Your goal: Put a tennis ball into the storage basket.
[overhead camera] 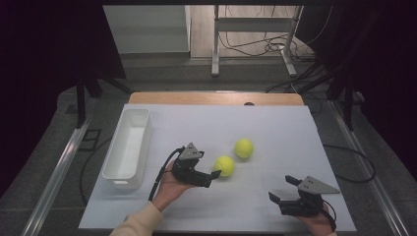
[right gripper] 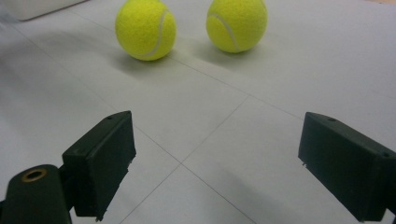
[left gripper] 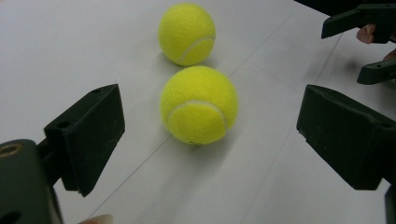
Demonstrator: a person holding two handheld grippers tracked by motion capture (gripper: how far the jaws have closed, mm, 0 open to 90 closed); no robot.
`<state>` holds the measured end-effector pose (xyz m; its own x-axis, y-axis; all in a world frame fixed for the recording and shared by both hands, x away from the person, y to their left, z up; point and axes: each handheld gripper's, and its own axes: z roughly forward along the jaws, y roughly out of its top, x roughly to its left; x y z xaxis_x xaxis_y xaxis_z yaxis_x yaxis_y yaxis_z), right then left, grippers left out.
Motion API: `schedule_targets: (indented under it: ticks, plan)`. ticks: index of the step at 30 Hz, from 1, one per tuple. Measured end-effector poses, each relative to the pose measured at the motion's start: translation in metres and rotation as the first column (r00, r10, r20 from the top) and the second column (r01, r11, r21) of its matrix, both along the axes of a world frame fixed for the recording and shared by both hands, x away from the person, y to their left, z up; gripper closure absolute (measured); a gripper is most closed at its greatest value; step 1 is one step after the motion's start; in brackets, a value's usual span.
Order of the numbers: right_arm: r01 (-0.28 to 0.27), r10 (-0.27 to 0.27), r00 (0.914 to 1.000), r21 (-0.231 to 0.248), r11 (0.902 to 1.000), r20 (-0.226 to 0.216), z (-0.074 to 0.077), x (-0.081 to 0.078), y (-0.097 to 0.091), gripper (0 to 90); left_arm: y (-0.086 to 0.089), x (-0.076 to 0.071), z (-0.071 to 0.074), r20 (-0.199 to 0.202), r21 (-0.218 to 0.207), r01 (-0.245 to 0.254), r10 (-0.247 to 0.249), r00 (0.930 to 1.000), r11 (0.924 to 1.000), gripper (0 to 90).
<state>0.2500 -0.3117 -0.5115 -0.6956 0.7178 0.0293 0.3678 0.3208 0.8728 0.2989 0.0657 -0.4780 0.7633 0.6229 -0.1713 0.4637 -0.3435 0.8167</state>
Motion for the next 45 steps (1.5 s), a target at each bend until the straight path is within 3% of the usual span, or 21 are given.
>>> schedule_targets:
  ticks: [19,45]
  plan:
    - [0.0,0.0,1.0,-0.008,1.0,0.001,0.0,0.0,0.0,11.1,-0.018,0.015,-0.008,-0.022,0.03,0.018,-0.018,0.9996,0.9994,8.4]
    - [0.0,0.0,1.0,-0.011,0.9999,0.001,0.0,0.0,0.0,11.1,-0.045,0.034,-0.024,-0.086,0.067,0.053,-0.047,0.9952,0.9963,8.4]
